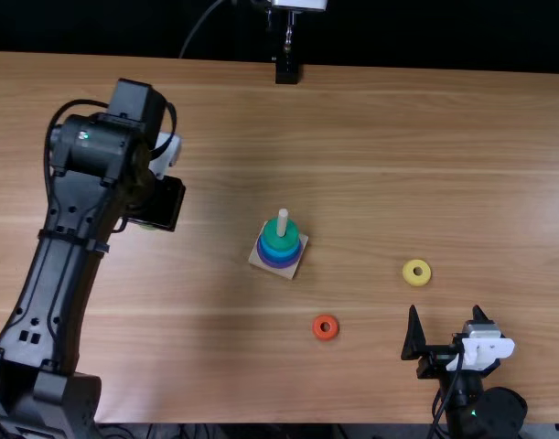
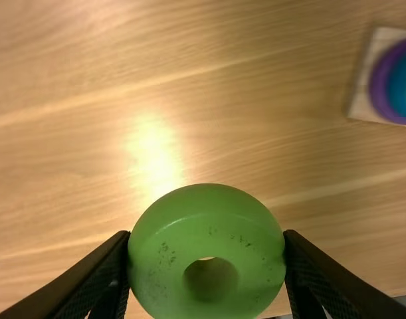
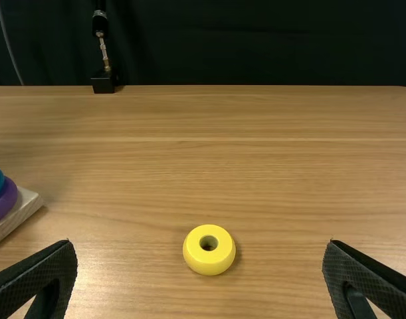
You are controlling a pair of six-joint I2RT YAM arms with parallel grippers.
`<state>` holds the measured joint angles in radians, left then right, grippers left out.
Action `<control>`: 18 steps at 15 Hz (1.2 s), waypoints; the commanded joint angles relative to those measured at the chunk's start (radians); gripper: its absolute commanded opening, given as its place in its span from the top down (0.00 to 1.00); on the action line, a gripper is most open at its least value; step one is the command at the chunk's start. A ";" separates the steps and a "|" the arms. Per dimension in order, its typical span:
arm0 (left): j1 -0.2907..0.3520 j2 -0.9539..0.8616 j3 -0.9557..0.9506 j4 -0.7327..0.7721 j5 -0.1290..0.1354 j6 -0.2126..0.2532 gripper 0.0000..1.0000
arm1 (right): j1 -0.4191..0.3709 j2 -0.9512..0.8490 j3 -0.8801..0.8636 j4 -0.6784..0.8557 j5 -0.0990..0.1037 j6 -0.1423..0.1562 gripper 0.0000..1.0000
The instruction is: Build the Hanoi tower: stack the rings onto the peg from bottom to top in this color order: purple, dark blue, light blue, dark green, light green, yellow, orange.
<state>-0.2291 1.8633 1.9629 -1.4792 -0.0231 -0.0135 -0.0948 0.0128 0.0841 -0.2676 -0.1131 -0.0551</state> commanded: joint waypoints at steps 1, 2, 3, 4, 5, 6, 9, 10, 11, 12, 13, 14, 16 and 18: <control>-0.050 0.002 0.047 -0.008 -0.001 -0.009 1.00 | -0.011 -0.013 -0.069 -0.057 -0.012 -0.009 0.00; -0.099 0.019 0.070 -0.008 0.007 -0.012 1.00 | -0.011 -0.013 -0.067 -0.057 -0.012 -0.009 0.00; -0.147 0.034 0.091 -0.008 0.007 -0.034 1.00 | -0.011 -0.013 -0.067 -0.057 -0.012 -0.009 0.00; -0.182 0.053 0.113 -0.008 0.005 -0.086 1.00 | -0.011 -0.013 -0.069 -0.057 -0.012 -0.009 0.00; -0.205 0.076 0.137 -0.008 0.007 -0.132 1.00 | -0.011 -0.013 -0.067 -0.057 -0.012 -0.009 0.00; -0.233 0.097 0.166 -0.006 0.007 -0.165 1.00 | -0.011 -0.013 -0.069 -0.057 -0.012 -0.009 0.00; -0.306 0.172 0.248 0.008 0.007 -0.209 1.00 | -0.011 -0.013 -0.067 -0.057 -0.012 -0.009 0.00; -0.319 0.189 0.271 0.010 0.007 -0.218 1.00 | -0.011 -0.013 -0.067 -0.057 -0.012 -0.007 0.00; -0.329 0.204 0.281 0.012 0.008 -0.229 1.00 | -0.011 -0.013 -0.067 -0.057 -0.012 -0.009 0.00; -0.335 0.220 0.286 0.018 0.018 -0.240 1.00 | -0.011 -0.013 -0.067 -0.057 -0.012 -0.009 0.00; -0.335 0.227 0.289 0.027 0.025 -0.248 1.00 | -0.011 -0.013 -0.067 -0.057 -0.012 -0.009 0.00; -0.337 0.235 0.298 0.040 0.030 -0.248 1.00 | -0.011 -0.013 -0.067 -0.057 -0.012 -0.007 0.00; -0.355 0.254 0.314 0.053 0.032 -0.248 1.00 | -0.011 -0.013 -0.069 -0.057 -0.012 -0.007 0.00; -0.357 0.272 0.343 0.056 0.032 -0.248 1.00 | -0.011 -0.013 -0.069 -0.057 -0.012 -0.009 0.00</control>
<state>-0.5724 2.1143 2.2715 -1.4239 0.0051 -0.2447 -0.0944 0.0128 0.0837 -0.2676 -0.1131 -0.0555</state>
